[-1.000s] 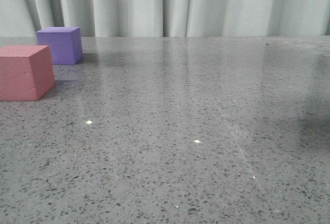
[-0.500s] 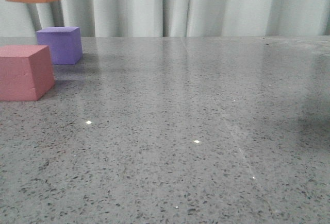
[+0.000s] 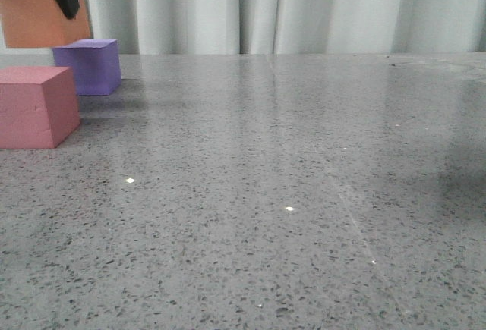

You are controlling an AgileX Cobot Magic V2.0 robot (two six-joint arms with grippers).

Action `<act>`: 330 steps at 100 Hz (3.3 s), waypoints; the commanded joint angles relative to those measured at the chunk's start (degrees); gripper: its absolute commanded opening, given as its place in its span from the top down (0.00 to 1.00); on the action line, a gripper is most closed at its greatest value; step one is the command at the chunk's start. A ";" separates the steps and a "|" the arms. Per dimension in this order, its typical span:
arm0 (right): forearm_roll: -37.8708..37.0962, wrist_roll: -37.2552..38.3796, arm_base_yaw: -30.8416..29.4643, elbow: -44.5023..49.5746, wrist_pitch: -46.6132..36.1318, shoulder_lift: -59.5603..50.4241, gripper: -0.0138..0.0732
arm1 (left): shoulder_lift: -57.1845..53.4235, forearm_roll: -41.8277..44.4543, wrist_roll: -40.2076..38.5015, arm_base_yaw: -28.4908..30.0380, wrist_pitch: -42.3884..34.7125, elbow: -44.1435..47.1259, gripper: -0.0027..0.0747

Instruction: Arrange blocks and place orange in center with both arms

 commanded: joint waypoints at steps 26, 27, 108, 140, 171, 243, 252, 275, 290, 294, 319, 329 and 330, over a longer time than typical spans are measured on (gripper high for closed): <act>-0.45 -0.53 -0.05 -1.38 -4.09 -0.97 0.16 | -1.18 -0.95 -0.39 0.05 -7.81 2.08 0.88; -0.45 -0.53 -0.05 -1.38 -4.09 -0.97 0.16 | -1.15 -0.95 -0.39 0.05 -7.81 2.08 0.88; -0.45 -0.53 -0.05 -1.38 -4.68 -0.97 0.16 | 4.52 2.06 -4.95 0.50 -7.23 2.08 0.87; -0.45 -0.53 -0.05 -1.38 -4.68 -0.97 0.16 | 4.52 1.84 -4.95 0.50 -7.18 2.08 0.47; -0.45 -0.53 -0.05 -1.38 -4.68 -0.97 0.16 | 4.52 1.84 -4.95 0.50 -7.29 2.08 0.27; -6.31 -0.59 -0.05 7.55 -14.14 -11.24 0.16 | -19.03 4.92 -4.85 -4.65 -15.59 11.56 0.28; -7.75 -0.59 -0.05 10.41 -15.43 -14.28 0.16 | -22.72 4.49 -4.85 -5.35 -16.62 14.94 0.30; -9.34 -0.59 -0.05 16.19 -17.40 -20.99 0.39 | -32.01 4.92 -4.50 -5.86 -20.57 23.53 0.61; -9.39 -0.59 -0.05 19.40 -21.52 -24.77 0.70 | -38.20 4.68 -2.71 -5.86 -23.36 29.19 0.90; -9.39 -0.59 -0.05 20.11 -22.31 -25.72 0.76 | -39.54 4.68 -2.71 -5.86 -23.77 30.70 0.98; -10.46 -0.59 -0.05 26.06 -27.05 -31.40 0.98 | -50.27 4.68 -2.33 -5.86 -31.46 41.50 0.99; -10.46 -0.59 -0.05 28.34 -27.53 -34.04 0.98 | -54.32 4.89 -2.34 -5.86 -34.05 46.01 0.99; -10.46 -0.59 -0.05 28.66 -27.53 -34.25 0.98 | -54.84 4.89 -2.34 -5.86 -34.23 46.29 0.99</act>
